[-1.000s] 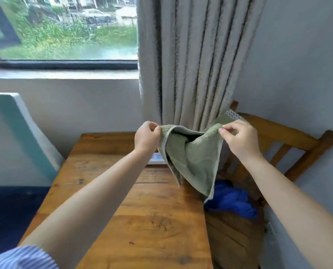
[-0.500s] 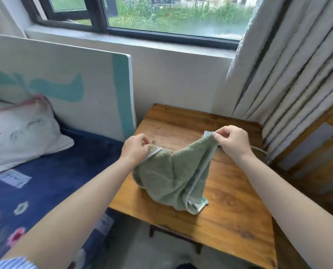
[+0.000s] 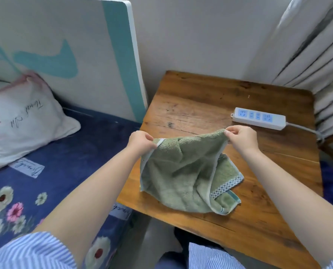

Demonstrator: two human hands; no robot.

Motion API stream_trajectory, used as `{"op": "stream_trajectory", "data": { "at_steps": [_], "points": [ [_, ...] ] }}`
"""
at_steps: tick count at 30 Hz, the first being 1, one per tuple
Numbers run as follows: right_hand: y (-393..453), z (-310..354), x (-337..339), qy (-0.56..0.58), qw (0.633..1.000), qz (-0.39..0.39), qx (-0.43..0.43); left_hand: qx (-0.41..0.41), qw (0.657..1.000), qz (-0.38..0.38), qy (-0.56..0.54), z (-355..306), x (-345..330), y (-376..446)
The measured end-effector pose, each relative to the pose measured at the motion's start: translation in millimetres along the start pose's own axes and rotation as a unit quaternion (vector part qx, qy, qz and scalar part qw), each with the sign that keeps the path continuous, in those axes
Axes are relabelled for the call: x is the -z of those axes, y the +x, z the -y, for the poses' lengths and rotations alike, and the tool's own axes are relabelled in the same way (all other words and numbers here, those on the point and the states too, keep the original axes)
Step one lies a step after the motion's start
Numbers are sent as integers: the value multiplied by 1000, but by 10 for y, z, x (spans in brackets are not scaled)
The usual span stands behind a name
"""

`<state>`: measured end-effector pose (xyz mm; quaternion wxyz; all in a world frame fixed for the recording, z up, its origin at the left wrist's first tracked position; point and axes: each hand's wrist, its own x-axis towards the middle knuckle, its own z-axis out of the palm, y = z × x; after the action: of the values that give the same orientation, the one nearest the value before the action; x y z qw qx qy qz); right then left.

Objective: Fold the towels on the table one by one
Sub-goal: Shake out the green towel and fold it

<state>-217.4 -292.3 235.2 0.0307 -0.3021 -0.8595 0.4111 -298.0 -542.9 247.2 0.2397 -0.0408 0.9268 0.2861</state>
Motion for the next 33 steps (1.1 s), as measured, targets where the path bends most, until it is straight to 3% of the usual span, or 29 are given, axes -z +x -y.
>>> {"op": "stream_trajectory", "data": {
  "at_steps": [4,7,12,16,19,28,33],
  "points": [
    [128,-61,-270,-17,1000,2,-16,-12,993,9,119,45,-145,276],
    [147,-135,-475,-18,997,52,-45,-14,980,14,197,212,-292,366],
    [108,-222,-751,0,987,106,-122,6,973,-23,228,491,-324,540],
    [22,-307,-927,-22,985,98,-138,-26,965,22,261,657,-351,680],
    [79,-283,-1053,-47,984,73,-154,-19,964,61,259,756,-415,791],
    [426,-98,-1360,-66,979,20,-194,4,978,47,205,1110,-515,1078],
    [483,17,-1250,-31,979,-14,-200,-9,995,55,87,1228,-410,1197]
  ]
}}
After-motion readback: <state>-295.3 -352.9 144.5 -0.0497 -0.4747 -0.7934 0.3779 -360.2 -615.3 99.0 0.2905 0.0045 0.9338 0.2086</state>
